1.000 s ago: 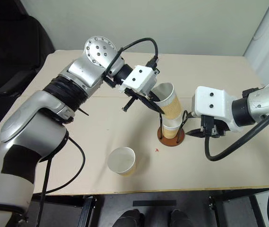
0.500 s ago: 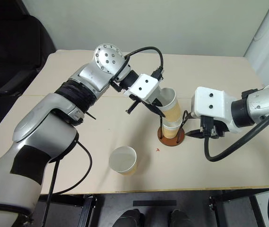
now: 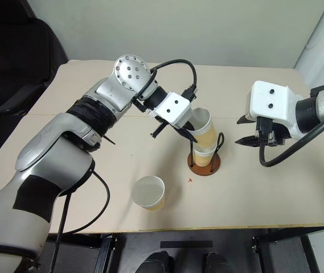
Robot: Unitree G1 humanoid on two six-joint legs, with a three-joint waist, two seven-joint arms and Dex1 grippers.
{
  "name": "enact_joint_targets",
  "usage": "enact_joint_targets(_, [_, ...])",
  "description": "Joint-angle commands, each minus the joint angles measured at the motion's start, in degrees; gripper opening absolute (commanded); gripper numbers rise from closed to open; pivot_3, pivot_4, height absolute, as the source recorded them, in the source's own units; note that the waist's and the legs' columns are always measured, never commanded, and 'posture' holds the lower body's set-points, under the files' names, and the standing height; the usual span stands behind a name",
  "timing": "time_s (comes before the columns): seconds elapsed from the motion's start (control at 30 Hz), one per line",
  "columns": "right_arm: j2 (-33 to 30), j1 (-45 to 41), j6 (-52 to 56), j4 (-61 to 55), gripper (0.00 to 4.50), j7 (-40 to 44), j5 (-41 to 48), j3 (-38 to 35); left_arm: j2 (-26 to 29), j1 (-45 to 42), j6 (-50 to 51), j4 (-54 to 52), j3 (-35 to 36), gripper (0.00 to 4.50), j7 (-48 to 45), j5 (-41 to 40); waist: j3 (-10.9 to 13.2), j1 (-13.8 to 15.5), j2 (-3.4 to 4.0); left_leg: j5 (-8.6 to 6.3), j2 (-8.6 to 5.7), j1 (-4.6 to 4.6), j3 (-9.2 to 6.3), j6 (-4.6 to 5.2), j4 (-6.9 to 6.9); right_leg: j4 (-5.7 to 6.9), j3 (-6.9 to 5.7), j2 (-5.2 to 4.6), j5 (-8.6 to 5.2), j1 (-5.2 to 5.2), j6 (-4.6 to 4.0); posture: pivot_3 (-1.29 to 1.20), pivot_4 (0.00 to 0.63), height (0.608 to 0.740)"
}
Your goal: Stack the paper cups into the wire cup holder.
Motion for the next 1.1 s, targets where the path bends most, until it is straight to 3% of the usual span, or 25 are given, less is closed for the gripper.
enact_joint_targets(0.03, [-0.9, -1.2, -0.6, -0.2, 2.3, 0.6, -0.8, -1.4, -0.3, -0.6, -1.2, 0.4, 0.7, 0.02, -1.7, 0.7, 0.0, 0.0, 0.0, 0.0, 0.0, 0.0, 0.0, 0.0, 0.0, 0.0, 0.0, 0.0, 0.0, 0.0, 0.0, 0.0, 0.15, 0.74])
enact_joint_targets(0.3, [-1.0, -0.7, 0.6, -1.2, 2.3, 0.5, -0.5, -2.0, -1.6, -1.1, -1.6, 1.5, 0.7, 0.02, -1.7, 2.1, 0.0, 0.0, 0.0, -0.01, 0.0, -0.01, 0.01, 0.01, 0.01, 0.0, 0.0, 0.0, 0.0, 0.0, 0.0, 0.0, 0.15, 0.74])
enact_joint_targets(0.33, [-1.0, -0.6, 0.8, -1.4, 2.3, 0.5, -0.4, -2.1, -1.9, -1.3, -1.4, 1.7, 0.8, 0.21, -1.7, 2.2, 0.0, 0.0, 0.0, -0.01, 0.0, -0.01, 0.01, 0.01, 0.01, 0.0, 0.0, 0.0, 0.0, 0.0, 0.0, 0.0, 0.15, 0.74])
enact_joint_targets(0.43, [-1.0, -0.4, 1.2, -1.7, 2.3, 0.4, -0.4, -2.2, -2.6, -1.7, -1.9, 2.6, 1.4, 0.95, -1.7, 2.8, 0.0, 0.0, 0.0, -0.01, 0.0, -0.01, 0.01, 0.01, 0.02, 0.0, 0.0, 0.0, 0.0, 0.0, 0.0, 0.0, 0.15, 0.74])
enact_joint_targets(0.73, [-0.8, -0.1, 2.1, -2.3, 2.3, 0.2, -0.2, -2.3, -4.3, -2.2, -2.6, 4.4, 3.9, 4.25, -1.7, 3.6, 0.0, 0.1, 0.0, -0.01, 0.0, -0.02, 0.01, 0.02, 0.03, 0.0, 0.0, 0.0, 0.0, 0.0, 0.0, 0.0, 0.15, 0.74])
enact_joint_targets(0.77, [-0.8, 0.0, 2.2, -2.3, 2.3, 0.2, -0.2, -2.4, -4.3, -2.2, -2.7, 4.4, 3.9, 4.46, -1.7, 3.7, 0.0, 0.1, 0.0, -0.01, 0.0, -0.02, 0.01, 0.02, 0.02, 0.0, 0.0, 0.0, 0.0, 0.0, 0.0, 0.0, 0.15, 0.74])
enact_joint_targets(1.1, [-0.9, 0.2, 2.1, -2.2, 2.3, 0.2, -0.1, -2.7, -5.6, -3.0, -1.1, 2.4, 4.9, 4.46, -1.7, 0.5, 0.0, 0.3, 0.0, -0.01, 0.0, -0.03, 0.01, 0.02, 0.03, -0.01, 0.0, 0.0, 0.0, 0.0, 0.01, 0.0, 0.15, 0.74])
